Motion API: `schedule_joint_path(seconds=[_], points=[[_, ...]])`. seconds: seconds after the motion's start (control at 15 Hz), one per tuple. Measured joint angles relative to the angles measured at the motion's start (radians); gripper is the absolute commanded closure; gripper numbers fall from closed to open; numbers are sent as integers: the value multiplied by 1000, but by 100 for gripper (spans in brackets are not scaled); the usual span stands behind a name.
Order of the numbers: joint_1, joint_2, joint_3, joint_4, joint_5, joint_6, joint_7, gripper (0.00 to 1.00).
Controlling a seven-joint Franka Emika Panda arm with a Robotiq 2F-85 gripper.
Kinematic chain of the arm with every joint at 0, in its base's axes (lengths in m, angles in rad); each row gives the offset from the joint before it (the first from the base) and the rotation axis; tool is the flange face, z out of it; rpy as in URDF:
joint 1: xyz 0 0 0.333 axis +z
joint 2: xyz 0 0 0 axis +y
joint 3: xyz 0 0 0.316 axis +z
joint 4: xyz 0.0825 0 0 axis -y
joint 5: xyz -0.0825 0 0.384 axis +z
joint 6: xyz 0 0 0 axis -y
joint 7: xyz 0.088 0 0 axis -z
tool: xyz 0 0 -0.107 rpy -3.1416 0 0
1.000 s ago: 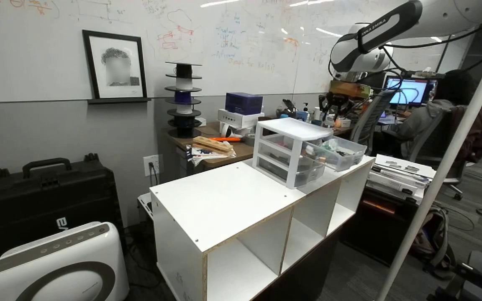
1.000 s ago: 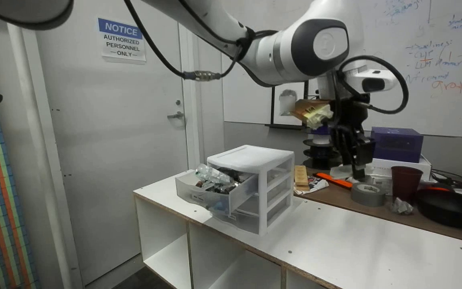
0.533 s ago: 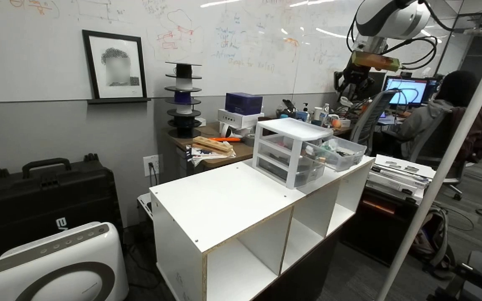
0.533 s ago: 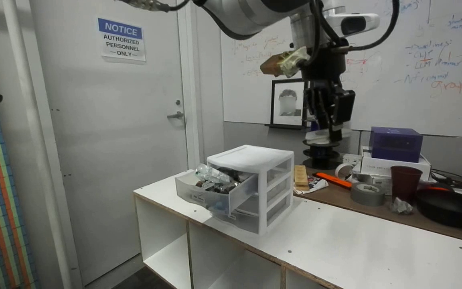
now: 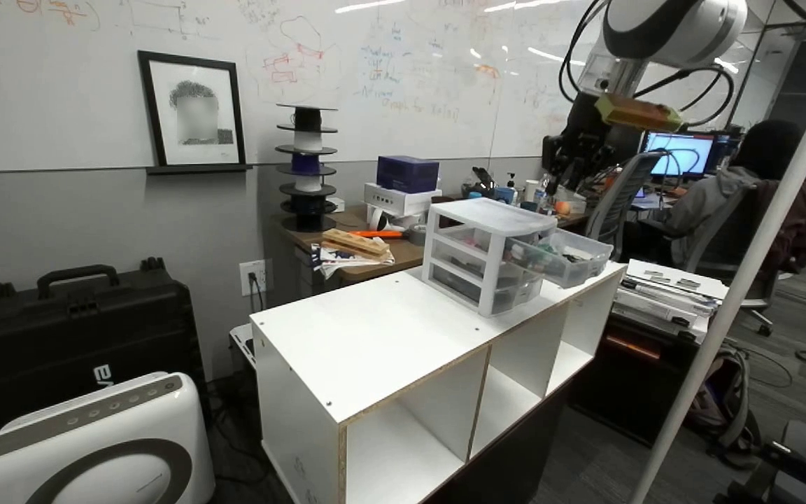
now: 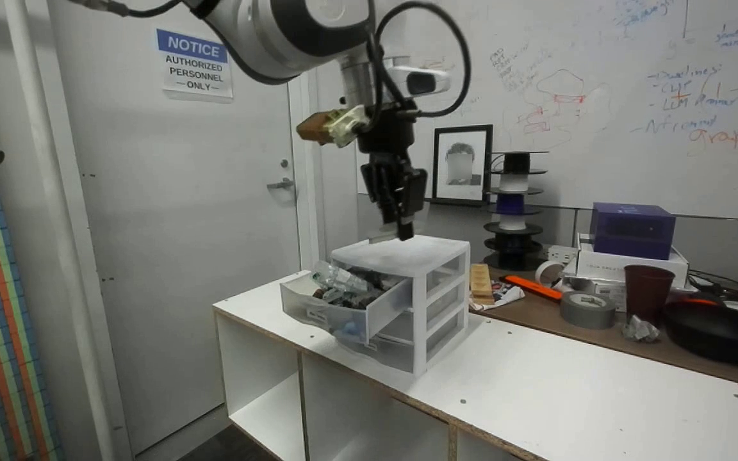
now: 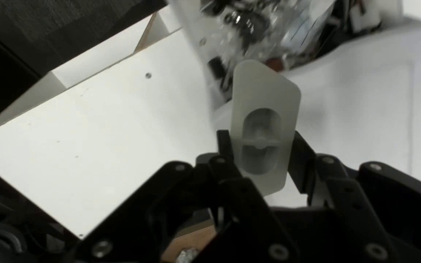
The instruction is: Put the objects in the top drawer of the cabinet and close it
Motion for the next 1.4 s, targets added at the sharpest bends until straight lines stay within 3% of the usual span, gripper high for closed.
schedule_joint_path(seconds=[0.2,0.47,1.4], points=[[54,-11,49,-128,-23,71,-1,85],[91,-33,77,-188,-68,115,0,85],[82,-96,62,-284,-178,159,76,85]])
